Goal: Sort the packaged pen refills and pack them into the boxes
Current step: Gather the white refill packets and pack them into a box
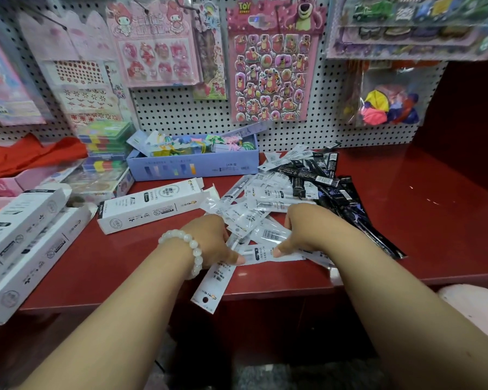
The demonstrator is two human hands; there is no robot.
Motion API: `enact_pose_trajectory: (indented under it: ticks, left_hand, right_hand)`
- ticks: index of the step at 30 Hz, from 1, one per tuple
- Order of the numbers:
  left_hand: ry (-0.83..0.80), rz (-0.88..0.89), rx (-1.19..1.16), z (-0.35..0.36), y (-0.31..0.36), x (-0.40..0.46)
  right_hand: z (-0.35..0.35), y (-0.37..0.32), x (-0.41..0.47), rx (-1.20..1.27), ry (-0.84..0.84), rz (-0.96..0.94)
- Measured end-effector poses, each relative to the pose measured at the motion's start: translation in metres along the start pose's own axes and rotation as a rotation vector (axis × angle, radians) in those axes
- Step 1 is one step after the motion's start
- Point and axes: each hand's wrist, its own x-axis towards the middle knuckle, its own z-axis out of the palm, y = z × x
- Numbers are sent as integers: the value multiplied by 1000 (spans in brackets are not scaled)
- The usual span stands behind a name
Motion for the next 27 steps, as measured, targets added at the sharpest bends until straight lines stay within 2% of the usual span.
enact_pose_trajectory:
  ticks: [4, 8, 12, 19, 23, 27]
  left_hand:
    - [-56, -10, -37, 0, -1, -2]
    - [-52, -10, -183, -6, -6, -3]
    - [-69, -29, -519, -8, -17, 0]
    - [-170, -127, -1047, -14, -23, -4]
    - [-161, -85, -1105, -22, -38, -9]
    - [-196, -50, -1138, -29, -55, -17]
  right_hand:
    - [-3, -9, 2, -18, -31, -57]
    - [-3, -8, 3, 68, -19, -54]
    - [-2, -9, 10, 190, 0, -1]
    - [2, -21, 14, 398, -43, -76]
    - [3, -26, 16, 513, -60, -102]
    - [6, -33, 16, 656, -6, -128]
